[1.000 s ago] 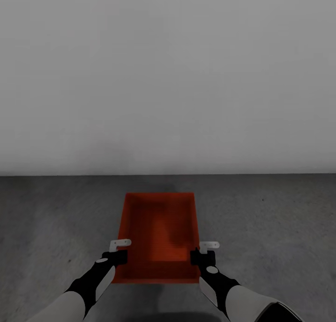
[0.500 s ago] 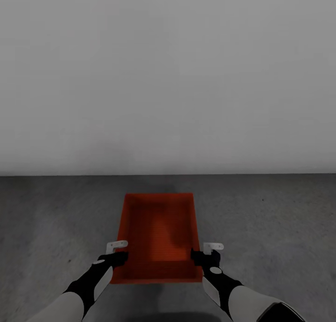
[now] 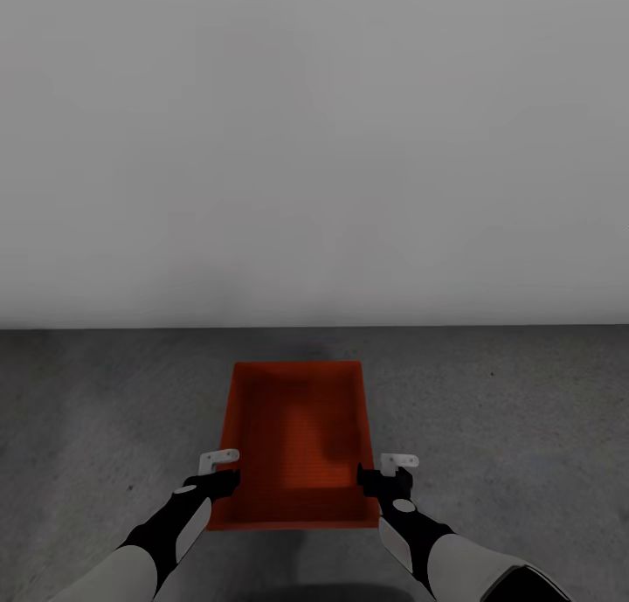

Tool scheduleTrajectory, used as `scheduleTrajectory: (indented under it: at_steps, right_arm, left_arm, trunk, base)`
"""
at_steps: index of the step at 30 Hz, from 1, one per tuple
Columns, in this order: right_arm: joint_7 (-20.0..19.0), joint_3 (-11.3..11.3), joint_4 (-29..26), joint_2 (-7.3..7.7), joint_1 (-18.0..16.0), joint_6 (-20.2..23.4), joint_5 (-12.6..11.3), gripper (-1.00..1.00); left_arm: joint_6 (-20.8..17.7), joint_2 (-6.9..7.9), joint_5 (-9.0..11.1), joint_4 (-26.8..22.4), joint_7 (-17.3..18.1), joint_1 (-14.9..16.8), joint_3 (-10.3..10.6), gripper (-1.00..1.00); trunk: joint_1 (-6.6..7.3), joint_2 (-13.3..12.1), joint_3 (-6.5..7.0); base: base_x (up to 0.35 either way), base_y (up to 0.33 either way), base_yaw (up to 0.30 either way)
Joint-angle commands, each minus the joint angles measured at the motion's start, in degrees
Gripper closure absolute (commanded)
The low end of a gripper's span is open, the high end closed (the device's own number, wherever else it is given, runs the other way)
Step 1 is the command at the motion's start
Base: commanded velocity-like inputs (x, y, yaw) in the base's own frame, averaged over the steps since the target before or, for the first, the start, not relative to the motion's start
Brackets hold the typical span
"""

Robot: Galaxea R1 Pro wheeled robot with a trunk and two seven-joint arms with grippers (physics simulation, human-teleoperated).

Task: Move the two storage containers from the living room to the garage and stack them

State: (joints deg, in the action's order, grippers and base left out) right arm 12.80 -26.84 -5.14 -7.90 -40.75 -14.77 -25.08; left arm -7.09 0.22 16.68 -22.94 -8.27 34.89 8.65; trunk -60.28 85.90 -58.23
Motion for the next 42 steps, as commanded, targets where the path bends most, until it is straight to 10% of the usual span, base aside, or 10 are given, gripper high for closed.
scheduleTrajectory:
  at_steps: [1, 42]
  right_arm:
    - [0.21, -0.49, 0.04, -0.01, -0.03, -0.18, -0.50, -1.00]
    - [0.21, -0.49, 0.04, -0.01, -0.03, -0.18, -0.51, -1.00]
  left_arm:
    - [-0.28, 0.02, 0.46, -0.12, -0.43, 0.00, 0.39, -1.00]
    - [1.85, 0.82, 0.46, 0.47, -0.51, 0.00, 0.29, -1.00]
  trunk:
    - [0.23, -0.40, 0.15]
    - [9.23, -16.84, 7.51]
  base:
    - [0.000, 0.000, 0.000]
    - [0.000, 0.000, 0.000]
